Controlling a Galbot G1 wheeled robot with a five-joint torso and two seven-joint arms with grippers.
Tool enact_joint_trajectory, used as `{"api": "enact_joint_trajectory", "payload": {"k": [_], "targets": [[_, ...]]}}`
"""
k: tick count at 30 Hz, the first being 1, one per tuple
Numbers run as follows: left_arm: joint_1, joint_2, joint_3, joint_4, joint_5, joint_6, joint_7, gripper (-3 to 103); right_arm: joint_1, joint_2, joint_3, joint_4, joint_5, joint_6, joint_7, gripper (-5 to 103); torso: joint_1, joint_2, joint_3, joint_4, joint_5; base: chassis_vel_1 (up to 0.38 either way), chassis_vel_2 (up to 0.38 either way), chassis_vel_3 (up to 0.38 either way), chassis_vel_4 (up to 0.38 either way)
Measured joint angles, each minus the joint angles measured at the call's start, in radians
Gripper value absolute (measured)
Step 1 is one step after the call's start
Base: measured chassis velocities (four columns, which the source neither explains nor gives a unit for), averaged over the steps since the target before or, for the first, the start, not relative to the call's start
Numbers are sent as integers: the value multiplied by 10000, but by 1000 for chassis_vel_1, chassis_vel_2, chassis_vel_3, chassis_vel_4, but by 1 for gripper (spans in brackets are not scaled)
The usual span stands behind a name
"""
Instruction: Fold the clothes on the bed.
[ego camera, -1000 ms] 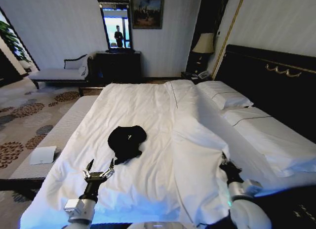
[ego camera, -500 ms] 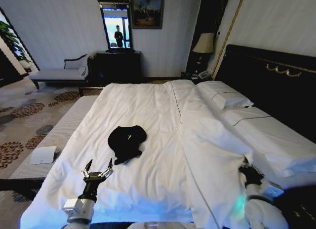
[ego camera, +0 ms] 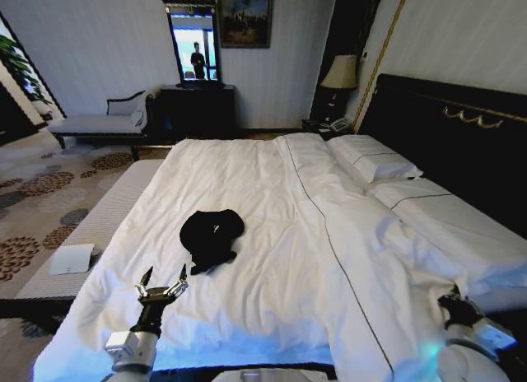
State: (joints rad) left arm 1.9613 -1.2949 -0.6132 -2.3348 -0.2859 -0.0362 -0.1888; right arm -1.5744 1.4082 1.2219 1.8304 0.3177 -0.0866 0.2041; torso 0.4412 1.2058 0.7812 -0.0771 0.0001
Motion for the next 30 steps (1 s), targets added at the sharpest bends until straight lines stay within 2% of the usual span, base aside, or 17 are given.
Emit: {"api": "enact_joint_trajectory", "payload": {"k": [6,14,30], "targets": [[19,-3,53,-93,47,67,-43,100,639,-189,327,-1082,-707,358,121,1,1,-1,1,2,1,0,0,0,0],[-1,-43,109,-120,98,87,-73,100,979,-405,543,-2119,-1088,554,140,1,1,0,0,4,-1,0,0,0,0],[-29,-53,300,-15,155,93,-71,100,764,-343,775,-3430,-906,522,238,1,1,-1,-1,11,0,0,0,0,0]]}}
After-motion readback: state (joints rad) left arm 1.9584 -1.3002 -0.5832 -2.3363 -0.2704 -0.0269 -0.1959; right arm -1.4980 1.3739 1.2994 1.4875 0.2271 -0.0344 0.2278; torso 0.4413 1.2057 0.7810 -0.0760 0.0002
